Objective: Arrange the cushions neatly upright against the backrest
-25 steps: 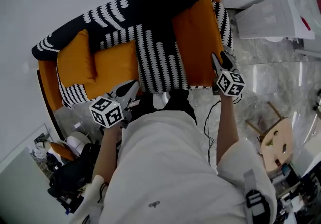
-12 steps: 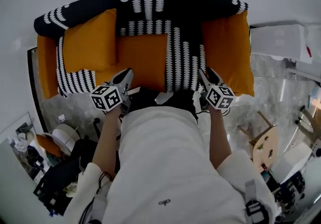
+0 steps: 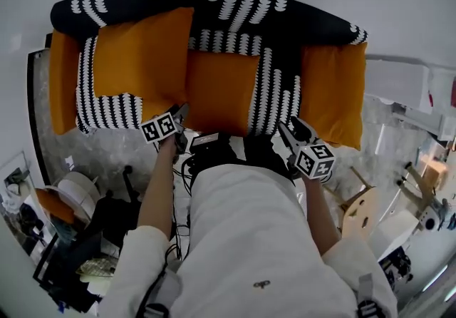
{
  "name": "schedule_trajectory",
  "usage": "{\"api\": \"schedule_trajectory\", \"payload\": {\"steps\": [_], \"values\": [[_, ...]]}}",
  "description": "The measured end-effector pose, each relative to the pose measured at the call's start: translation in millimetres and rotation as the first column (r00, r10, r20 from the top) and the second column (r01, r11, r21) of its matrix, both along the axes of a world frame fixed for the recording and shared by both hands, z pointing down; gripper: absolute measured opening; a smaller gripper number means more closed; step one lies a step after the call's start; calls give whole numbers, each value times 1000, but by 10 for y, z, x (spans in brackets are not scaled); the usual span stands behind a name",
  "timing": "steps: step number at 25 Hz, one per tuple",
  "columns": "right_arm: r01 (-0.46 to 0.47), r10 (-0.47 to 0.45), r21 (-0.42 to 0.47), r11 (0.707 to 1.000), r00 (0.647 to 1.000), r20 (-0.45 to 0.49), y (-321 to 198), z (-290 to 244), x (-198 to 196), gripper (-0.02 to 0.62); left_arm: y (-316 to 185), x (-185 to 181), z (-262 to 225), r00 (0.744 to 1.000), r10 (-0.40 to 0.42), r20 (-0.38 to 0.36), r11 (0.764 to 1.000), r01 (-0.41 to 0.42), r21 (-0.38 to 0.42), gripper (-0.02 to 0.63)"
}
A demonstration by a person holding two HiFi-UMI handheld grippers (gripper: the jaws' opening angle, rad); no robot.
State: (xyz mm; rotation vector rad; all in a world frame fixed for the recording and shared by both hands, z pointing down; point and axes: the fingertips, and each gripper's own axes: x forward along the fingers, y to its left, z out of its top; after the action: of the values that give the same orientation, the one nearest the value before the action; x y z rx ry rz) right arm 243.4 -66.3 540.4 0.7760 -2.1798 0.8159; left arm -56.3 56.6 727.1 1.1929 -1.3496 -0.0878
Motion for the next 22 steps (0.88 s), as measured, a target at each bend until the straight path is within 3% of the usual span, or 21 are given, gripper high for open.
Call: {"api": "schedule_trajectory", "payload": {"steps": [3, 7, 8, 9, 10, 15, 19, 22], "values": [[-12, 11, -15, 1000, 999, -46, 45, 2, 106, 190, -6, 13, 297, 999, -9, -38, 998, 6, -58, 255], [-30, 30, -7, 1000, 996, -85, 25, -44, 151, 190, -204, -81, 489, 992, -86, -94, 995, 81, -60, 261], [-40, 39, -3, 999, 996, -86, 29, -66, 147, 190, -212, -125, 529, 989, -108, -99, 992, 101, -72, 249], [-52, 51, -2, 999, 995, -81, 34, -88, 144, 190, -191, -165, 567, 989, -116, -95, 990, 108, -90, 185], [-67, 66, -3, 998, 995, -70, 36, -109, 138, 190, -158, -195, 594, 991, -103, -85, 990, 94, -107, 82], [-97, 97, 0, 995, 995, -15, -3, -177, 47, 187, -119, -240, 443, 994, 107, -1, 991, -107, -86, 42], [-100, 100, 6, 995, 995, 22, -67, -168, -67, 184, -118, -323, 84, 957, 263, 127, 965, -261, -31, 31], [-88, 87, 15, 996, 994, 61, -119, -166, -204, 183, -125, -532, -325, 944, 254, 211, 961, -271, 52, 29]]}}
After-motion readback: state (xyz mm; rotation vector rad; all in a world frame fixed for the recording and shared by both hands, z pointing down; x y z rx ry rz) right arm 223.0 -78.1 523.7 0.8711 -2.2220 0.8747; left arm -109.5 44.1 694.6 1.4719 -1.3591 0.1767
